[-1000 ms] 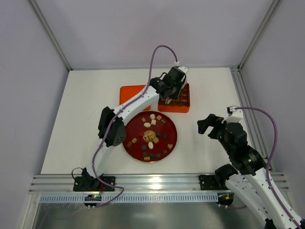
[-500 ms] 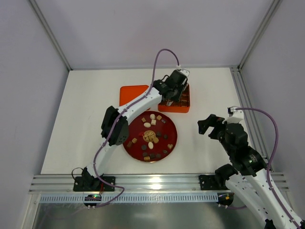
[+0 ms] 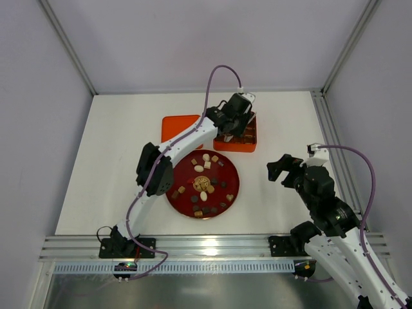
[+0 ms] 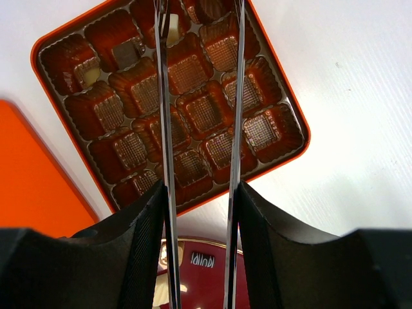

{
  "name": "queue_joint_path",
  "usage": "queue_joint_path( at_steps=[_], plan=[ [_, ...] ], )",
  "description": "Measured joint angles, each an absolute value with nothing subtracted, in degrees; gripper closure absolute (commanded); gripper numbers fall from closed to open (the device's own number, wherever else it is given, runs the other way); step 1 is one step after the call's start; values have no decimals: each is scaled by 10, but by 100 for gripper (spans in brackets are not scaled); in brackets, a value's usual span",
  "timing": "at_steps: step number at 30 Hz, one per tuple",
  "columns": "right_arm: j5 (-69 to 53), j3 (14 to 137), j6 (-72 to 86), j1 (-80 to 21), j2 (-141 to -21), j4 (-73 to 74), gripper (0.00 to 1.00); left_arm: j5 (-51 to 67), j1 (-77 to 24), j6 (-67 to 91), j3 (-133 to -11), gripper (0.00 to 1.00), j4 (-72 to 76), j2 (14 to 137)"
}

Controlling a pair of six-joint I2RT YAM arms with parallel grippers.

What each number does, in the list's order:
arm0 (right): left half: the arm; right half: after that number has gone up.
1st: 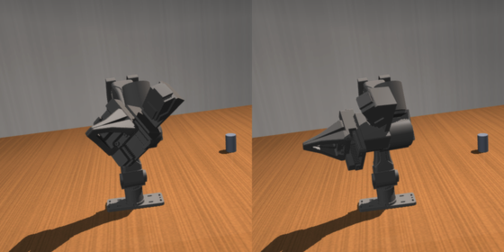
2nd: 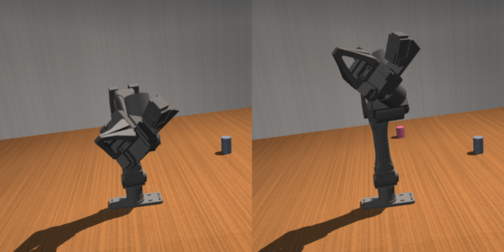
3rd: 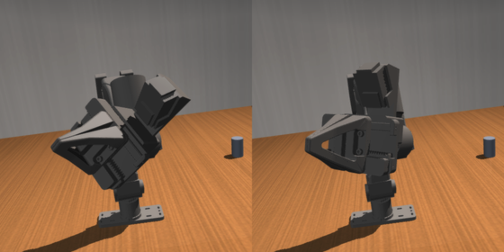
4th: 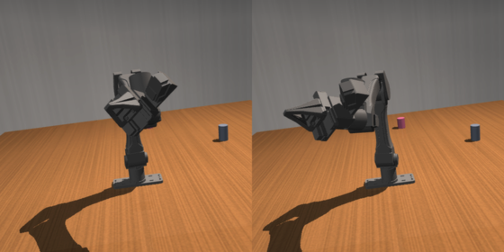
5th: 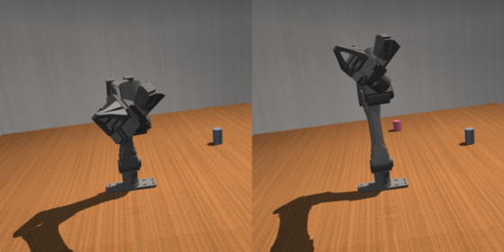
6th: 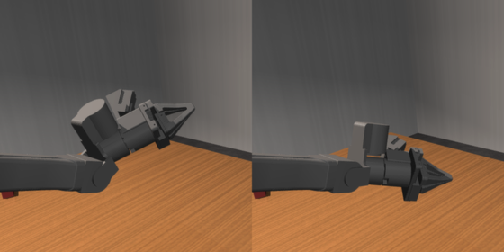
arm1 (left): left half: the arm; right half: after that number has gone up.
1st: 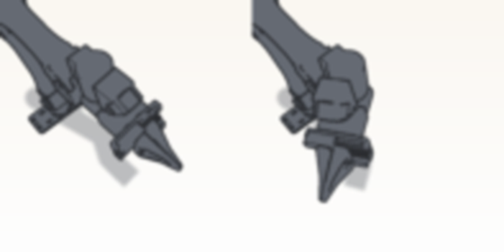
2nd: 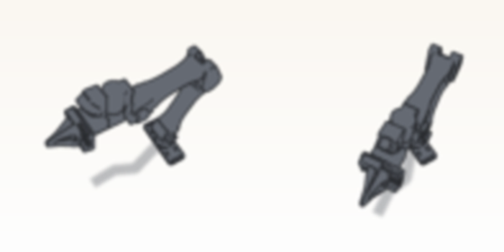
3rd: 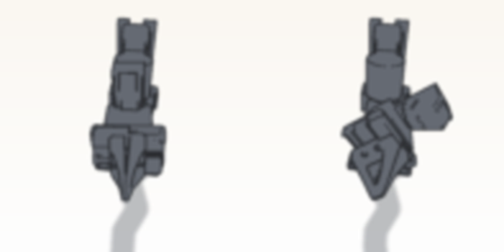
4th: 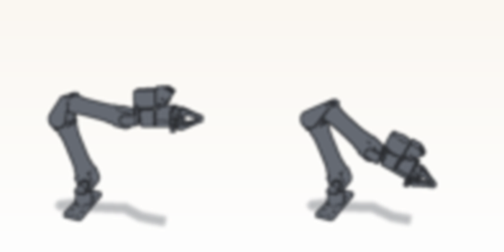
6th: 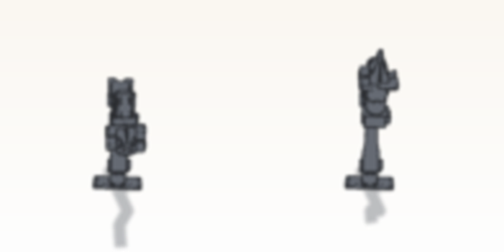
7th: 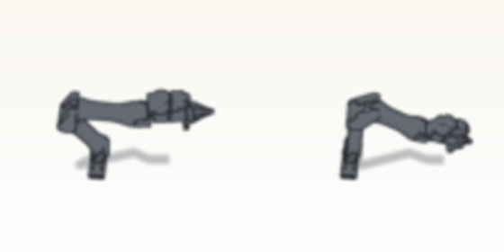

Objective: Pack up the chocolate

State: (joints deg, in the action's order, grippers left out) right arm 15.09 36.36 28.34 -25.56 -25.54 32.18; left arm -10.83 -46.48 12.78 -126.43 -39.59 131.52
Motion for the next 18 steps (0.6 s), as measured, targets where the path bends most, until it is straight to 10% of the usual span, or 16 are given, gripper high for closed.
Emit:
queue_joint_path(
  at_steps=[18],
  plan=[
    [146,363,283,-256,-307,279,0,-79,-464,177,-1131,56,-402,1098]
  ],
)
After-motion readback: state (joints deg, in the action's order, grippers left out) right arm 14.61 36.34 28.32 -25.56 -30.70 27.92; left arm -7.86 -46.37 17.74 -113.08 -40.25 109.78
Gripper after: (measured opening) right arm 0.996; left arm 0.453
